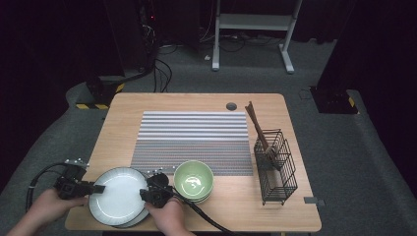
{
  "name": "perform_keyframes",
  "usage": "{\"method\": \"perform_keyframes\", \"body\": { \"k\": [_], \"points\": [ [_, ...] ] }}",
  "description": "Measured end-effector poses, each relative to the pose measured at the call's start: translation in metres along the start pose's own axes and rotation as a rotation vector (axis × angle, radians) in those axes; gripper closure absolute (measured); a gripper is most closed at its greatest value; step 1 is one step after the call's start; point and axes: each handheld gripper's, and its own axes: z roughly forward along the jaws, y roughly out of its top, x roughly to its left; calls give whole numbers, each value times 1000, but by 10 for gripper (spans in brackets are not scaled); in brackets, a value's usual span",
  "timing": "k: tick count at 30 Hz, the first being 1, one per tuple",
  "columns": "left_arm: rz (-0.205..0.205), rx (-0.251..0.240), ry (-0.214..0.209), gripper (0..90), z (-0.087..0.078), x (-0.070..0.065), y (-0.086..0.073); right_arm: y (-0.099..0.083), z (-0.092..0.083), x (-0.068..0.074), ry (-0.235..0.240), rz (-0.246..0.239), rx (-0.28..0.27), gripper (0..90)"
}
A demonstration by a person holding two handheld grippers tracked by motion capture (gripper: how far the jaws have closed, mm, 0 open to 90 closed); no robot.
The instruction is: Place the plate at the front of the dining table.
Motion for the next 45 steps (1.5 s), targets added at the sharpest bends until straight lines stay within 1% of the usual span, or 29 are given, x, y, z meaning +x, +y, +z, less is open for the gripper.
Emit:
{"method": "perform_keyframes", "body": {
  "k": [3, 4, 6, 9, 10, 11, 17, 19, 23, 26, 28, 31, 34, 37, 39, 42, 45],
  "points": [
    [-4, -12, 3, 710, -1, 0, 1, 0, 0, 0, 5, 10, -2, 724],
    [4, -16, 5, 713, -2, 0, 2, 0, 0, 0, 3, 14, -9, 730],
    [1, -20, 6, 715, -2, 0, 2, -1, 0, 0, 3, 14, -14, 732],
    [3, -33, 16, 724, -2, -1, 4, -1, -1, 2, -11, 14, -30, 736],
    [0, -40, 17, 732, -3, -1, 5, -1, -2, 3, -22, 12, -41, 742],
    [0, -47, 19, 732, -3, -1, 6, -1, -2, 3, -22, 12, -41, 742],
    [1, -70, 15, 753, -6, -1, 7, -1, -5, 3, -32, 14, -73, 755],
    [1, -85, 7, 761, -7, 0, 6, -1, -6, 4, -32, 22, -80, 756],
    [-5, -113, -14, 777, -8, 2, 5, -1, -8, 4, -41, 10, -103, 766],
    [-1, -118, -13, 779, -9, 1, 5, -1, -10, 5, -50, -1, -116, 778],
    [2, -127, -10, 781, -10, 1, 5, -2, -10, 6, -53, 0, -120, 779],
    [-5, -155, -24, 793, -12, 2, 4, -1, -11, 7, -59, -12, -131, 784],
    [-1, -168, -18, 801, -15, 1, 4, -1, -13, 9, -74, -28, -147, 787],
    [5, -181, -9, 800, -16, 0, 4, -1, -14, 11, -77, -35, -157, 795],
    [13, -189, -2, 799, -17, -1, 5, 0, -17, 12, -80, -51, -168, 801],
    [15, -201, -6, 799, -18, 0, 5, 0, -20, 14, -90, -78, -188, 809],
    [21, -211, -7, 801, -18, 0, 4, 1, -22, 15, -97, -86, -196, 811]
  ]
}}
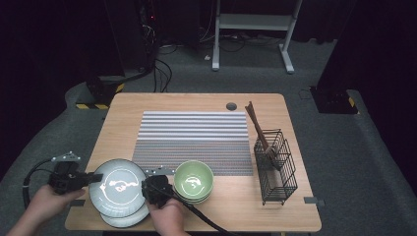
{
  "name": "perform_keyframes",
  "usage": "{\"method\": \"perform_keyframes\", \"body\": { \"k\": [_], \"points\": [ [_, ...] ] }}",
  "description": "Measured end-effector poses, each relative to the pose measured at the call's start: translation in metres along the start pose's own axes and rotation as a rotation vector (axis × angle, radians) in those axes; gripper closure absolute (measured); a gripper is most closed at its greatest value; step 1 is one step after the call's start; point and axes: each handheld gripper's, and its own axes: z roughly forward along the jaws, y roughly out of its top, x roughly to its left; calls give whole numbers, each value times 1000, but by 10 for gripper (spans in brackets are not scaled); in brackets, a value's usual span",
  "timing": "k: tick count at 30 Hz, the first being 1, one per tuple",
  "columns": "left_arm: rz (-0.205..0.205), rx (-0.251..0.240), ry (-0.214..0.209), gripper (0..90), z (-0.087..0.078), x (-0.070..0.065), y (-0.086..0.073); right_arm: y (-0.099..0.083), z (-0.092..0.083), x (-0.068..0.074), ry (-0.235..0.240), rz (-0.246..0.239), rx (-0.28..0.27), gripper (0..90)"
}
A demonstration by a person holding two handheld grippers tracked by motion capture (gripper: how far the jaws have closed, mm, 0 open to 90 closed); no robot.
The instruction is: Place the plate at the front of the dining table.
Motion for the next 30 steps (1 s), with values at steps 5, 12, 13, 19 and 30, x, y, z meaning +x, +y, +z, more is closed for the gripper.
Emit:
{"method": "perform_keyframes", "body": {
  "k": [5, 12, 13, 19, 30],
  "points": [
    [12, -22, -6, 804, -2, -1, -1, 1, -2, 0, -9, 7, -5, 817],
    [38, -44, 5, 802, -10, -2, 3, 4, -7, 4, -6, 8, -18, 823],
    [32, -48, 1, 801, -12, -3, 4, 5, -8, 5, -6, 4, -24, 822],
    [48, -82, 3, 795, -22, -4, 11, 13, -20, 12, -5, -22, -55, 822],
    [69, -160, -8, 798, -37, -14, 23, 31, -43, 14, -8, -67, -124, 831]
  ]
}}
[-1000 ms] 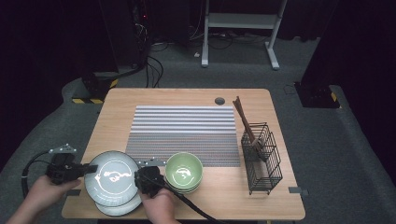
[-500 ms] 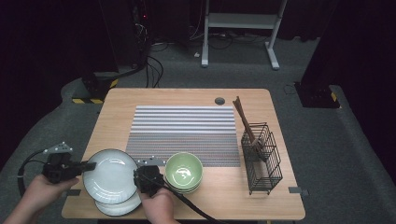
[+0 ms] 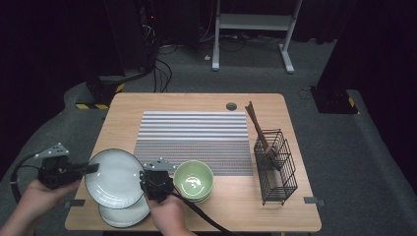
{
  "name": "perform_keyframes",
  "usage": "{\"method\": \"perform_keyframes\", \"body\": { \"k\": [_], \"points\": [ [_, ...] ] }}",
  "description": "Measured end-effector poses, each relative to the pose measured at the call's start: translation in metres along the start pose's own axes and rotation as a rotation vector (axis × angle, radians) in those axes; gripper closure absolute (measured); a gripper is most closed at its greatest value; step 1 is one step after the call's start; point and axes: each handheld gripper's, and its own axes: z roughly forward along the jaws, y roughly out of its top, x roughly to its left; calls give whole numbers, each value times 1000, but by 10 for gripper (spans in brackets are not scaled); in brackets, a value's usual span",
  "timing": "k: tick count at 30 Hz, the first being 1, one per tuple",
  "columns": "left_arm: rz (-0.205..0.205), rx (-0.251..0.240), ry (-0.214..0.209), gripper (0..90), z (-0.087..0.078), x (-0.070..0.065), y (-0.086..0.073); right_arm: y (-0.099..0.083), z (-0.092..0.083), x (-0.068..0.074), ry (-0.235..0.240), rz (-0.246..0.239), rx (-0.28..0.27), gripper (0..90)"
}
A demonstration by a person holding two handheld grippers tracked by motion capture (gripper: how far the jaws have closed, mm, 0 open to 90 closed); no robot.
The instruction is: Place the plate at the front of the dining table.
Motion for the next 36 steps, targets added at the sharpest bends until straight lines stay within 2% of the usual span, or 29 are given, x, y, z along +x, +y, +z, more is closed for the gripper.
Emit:
{"method": "perform_keyframes", "body": {
  "k": [8, 18, 26, 36],
  "points": [
    [25, -57, 12, 801, -4, -8, 7, 11, -10, -4, -4, -34, -35, 834],
    [29, -111, 13, 806, 0, -14, 12, 20, -15, -14, -15, -63, -64, 838],
    [55, -162, 28, 812, 3, -23, 19, 28, -20, -23, -28, -86, -81, 836],
    [58, -214, 31, 816, 11, -31, 27, 37, -26, -36, -43, -119, -106, 835]
  ]
}}
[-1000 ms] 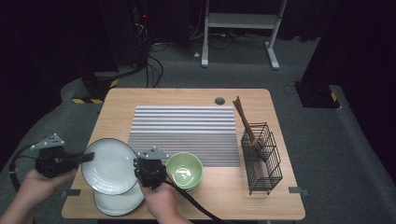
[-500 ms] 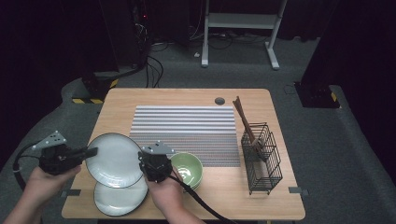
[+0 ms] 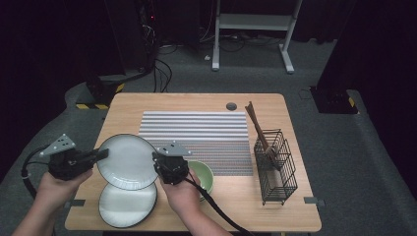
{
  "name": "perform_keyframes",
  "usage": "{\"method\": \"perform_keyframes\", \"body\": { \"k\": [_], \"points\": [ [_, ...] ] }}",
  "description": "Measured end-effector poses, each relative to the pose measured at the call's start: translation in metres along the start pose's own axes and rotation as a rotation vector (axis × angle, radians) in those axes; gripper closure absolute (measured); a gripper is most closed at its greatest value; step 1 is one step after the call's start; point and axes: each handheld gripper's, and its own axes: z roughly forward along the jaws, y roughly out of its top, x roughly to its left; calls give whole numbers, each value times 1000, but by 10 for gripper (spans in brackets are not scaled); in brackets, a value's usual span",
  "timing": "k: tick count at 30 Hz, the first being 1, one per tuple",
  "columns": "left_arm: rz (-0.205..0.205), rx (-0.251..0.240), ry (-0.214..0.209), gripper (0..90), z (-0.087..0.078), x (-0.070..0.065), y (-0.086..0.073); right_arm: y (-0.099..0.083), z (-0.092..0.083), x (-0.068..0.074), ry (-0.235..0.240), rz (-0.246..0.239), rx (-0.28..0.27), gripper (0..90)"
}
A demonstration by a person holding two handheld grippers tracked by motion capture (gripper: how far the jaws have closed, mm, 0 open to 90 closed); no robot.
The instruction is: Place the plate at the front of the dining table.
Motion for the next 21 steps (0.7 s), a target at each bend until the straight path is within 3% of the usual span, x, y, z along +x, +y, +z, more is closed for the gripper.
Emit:
{"method": "perform_keyframes", "body": {
  "k": [16, 17, 18, 19, 21],
  "points": [
    [10, -64, 4, 822, 22, -16, 12, 9, -8, -29, -28, -22, -28, 831],
    [-13, -82, 0, 823, 25, -19, 13, 9, -8, -31, -31, -24, -30, 830],
    [10, -69, 0, 825, 26, -18, 13, 9, -9, -33, -34, -20, -30, 830],
    [-14, -88, -2, 826, 29, -21, 14, 9, -9, -37, -40, -23, -30, 829],
    [-15, -93, -3, 826, 32, -23, 15, 9, -10, -39, -42, -24, -31, 829]
  ]
}}
